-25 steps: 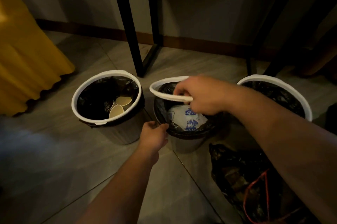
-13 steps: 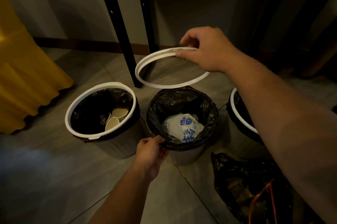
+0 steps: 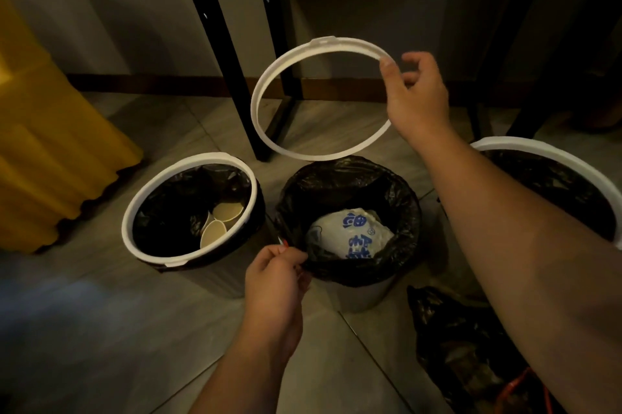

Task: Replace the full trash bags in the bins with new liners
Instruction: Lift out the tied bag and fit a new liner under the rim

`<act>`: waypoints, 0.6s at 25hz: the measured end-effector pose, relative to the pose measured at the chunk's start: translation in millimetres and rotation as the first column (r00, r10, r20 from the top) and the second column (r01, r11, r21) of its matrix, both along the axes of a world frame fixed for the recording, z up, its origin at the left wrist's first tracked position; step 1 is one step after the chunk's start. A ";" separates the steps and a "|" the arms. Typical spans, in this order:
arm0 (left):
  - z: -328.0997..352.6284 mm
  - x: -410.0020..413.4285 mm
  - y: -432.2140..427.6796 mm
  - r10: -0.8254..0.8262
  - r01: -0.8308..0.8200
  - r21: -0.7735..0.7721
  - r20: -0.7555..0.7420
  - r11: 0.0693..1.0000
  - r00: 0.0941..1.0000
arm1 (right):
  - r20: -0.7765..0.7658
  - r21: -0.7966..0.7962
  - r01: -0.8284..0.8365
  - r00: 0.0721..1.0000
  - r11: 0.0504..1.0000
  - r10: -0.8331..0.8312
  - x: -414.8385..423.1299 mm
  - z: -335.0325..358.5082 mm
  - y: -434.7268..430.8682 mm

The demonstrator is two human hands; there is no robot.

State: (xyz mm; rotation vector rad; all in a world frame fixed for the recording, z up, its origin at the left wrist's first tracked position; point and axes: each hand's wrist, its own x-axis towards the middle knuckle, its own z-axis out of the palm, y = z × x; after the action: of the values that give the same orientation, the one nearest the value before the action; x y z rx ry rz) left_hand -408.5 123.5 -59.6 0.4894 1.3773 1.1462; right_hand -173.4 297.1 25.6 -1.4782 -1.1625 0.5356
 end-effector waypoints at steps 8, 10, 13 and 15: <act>22.2 13.8 8.6 0.032 -0.027 -0.019 0.310 0.999 0.950 | 0.059 -0.481 -0.111 0.986 0.870 0.159 14.5 -54.7 -0.6; 22.2 15.9 9.5 0.030 -0.020 -0.037 0.283 0.999 0.959 | 0.031 -0.563 -0.158 0.977 0.811 0.211 14.5 -69.2 1.5; 23.8 16.5 13.5 -0.022 0.041 -0.105 0.182 0.994 0.983 | -0.053 -0.609 -0.244 0.962 0.755 0.269 8.9 -77.7 3.4; 23.6 13.8 19.2 -0.057 0.077 -0.166 0.124 0.983 0.991 | -0.085 -0.622 -0.286 0.950 0.729 0.300 3.5 -81.4 6.8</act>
State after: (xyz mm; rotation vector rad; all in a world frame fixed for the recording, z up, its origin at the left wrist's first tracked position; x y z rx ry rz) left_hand -394.7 142.6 -36.0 0.3364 1.3317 0.9769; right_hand -169.9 303.9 -55.7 -1.8688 -1.3139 1.2299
